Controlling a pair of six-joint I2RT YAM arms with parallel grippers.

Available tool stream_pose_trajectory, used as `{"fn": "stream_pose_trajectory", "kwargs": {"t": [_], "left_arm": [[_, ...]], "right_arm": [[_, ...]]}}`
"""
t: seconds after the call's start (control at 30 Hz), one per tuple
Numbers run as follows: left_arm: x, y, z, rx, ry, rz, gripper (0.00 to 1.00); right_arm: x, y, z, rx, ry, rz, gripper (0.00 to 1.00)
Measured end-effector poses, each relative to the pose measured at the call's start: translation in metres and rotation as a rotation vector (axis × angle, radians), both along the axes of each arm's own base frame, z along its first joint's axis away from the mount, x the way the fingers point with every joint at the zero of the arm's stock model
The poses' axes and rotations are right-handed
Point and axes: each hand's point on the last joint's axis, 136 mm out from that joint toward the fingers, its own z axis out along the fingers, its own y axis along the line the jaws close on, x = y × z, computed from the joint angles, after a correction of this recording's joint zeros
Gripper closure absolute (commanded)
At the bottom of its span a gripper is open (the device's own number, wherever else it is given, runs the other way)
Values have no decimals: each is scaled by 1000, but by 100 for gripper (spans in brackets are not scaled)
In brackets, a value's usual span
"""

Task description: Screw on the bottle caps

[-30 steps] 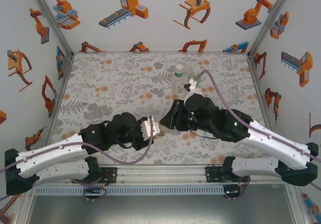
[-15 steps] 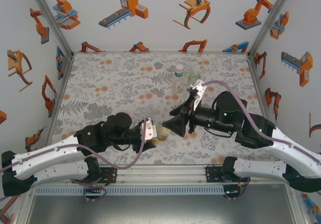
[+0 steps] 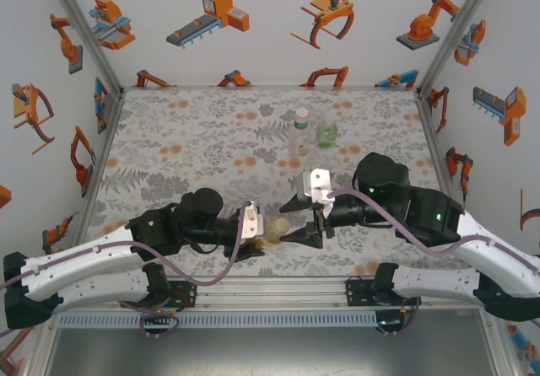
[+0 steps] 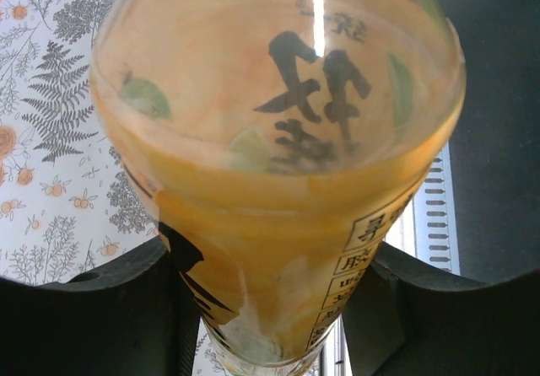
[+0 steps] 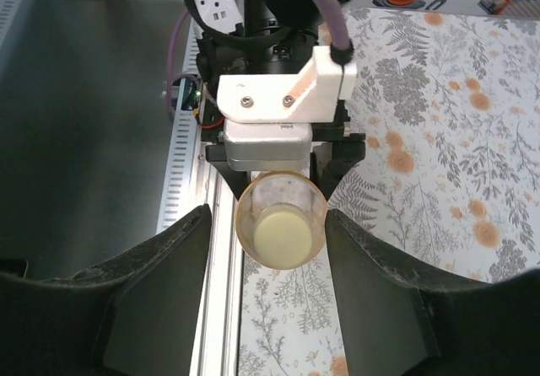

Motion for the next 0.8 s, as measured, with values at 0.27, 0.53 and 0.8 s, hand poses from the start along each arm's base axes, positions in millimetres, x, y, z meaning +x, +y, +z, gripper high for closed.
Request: {"fn": "stream_pose_trajectory", "kwargs": {"t": [0.27,0.53,0.8], "left_arm": [[-2,-2,3,-10,3,-12,100],[-4,-2,4,-15,7,-24,100],[-5,-1,9,-33,3,-29,100]], "right_arm": [[-3,1,-11,-20,-10,25,54],[-2,0,-13,-23,-16,24,58],[2,1,-15,-32,-22,0,57]]}}
